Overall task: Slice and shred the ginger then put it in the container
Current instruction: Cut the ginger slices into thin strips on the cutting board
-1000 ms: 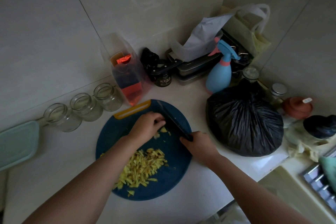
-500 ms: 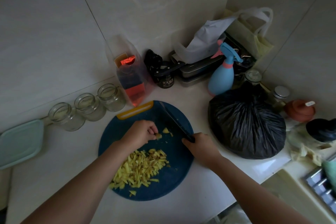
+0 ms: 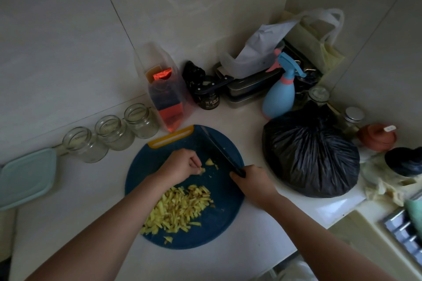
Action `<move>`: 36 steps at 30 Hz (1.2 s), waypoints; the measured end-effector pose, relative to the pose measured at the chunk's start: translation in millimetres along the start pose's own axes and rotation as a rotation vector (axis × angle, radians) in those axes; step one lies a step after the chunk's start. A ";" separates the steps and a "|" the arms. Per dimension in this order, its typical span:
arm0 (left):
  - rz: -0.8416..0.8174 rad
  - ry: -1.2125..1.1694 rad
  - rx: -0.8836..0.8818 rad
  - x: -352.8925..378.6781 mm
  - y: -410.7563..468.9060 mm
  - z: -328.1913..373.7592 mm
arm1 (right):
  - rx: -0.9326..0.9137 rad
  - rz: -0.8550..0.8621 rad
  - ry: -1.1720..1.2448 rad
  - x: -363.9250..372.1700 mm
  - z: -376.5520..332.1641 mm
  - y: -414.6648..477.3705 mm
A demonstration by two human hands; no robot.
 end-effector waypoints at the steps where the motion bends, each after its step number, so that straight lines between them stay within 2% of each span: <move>1: -0.001 0.008 -0.002 1.4 -0.7 1.1 | 0.002 -0.001 0.001 -0.1 0.0 0.1; 8: -0.015 0.043 -0.004 2.9 -2.8 1.5 | -0.011 0.010 -0.004 1.0 -0.8 -0.2; 15: 0.129 -0.102 -0.012 0.6 4.6 8.6 | 0.006 0.004 0.006 4.9 1.4 1.6; 20: 0.178 -0.151 -0.086 5.2 8.8 0.9 | 0.037 -0.061 0.057 5.7 -2.1 -2.2; 27: 0.182 -0.194 -0.151 5.9 11.5 1.9 | 0.136 -0.242 0.425 17.0 -9.7 -17.9; 32: 0.210 -0.161 -0.170 4.6 8.2 5.1 | 0.108 -0.213 0.312 28.3 -10.7 -12.9; 36: 0.235 -0.204 -0.190 3.7 6.7 -0.2 | 0.116 -0.212 0.337 31.4 -4.8 -10.4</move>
Point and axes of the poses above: each hand's wrist, its own y-axis towards the middle knuckle, its own x-axis out of the palm, z = x × y, the point moved 9 cm from there along y, towards the middle knuckle, and after that the axes turned 12 degrees about x, right-handed, at the moved point
